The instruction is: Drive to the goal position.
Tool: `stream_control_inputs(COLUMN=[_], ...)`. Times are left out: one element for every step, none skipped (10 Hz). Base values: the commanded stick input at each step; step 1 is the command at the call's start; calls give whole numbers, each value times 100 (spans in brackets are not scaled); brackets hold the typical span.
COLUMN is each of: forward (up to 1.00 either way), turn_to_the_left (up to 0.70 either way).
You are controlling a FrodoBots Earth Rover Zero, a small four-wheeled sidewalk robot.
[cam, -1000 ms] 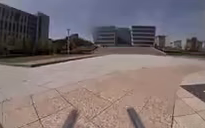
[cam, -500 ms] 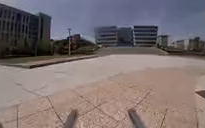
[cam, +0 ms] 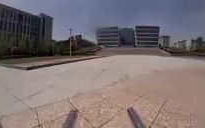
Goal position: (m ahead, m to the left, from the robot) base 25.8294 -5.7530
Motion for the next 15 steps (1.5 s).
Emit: stream_control_inputs(forward=[70, 70, 70, 70, 70, 70, 70, 70, 70, 70, 70, 70, 70, 70, 70], turn_to_the_left=[0, 0, 0, 0, 0, 0, 0, 0, 0, 0, 0, 0, 0, 0, 0])
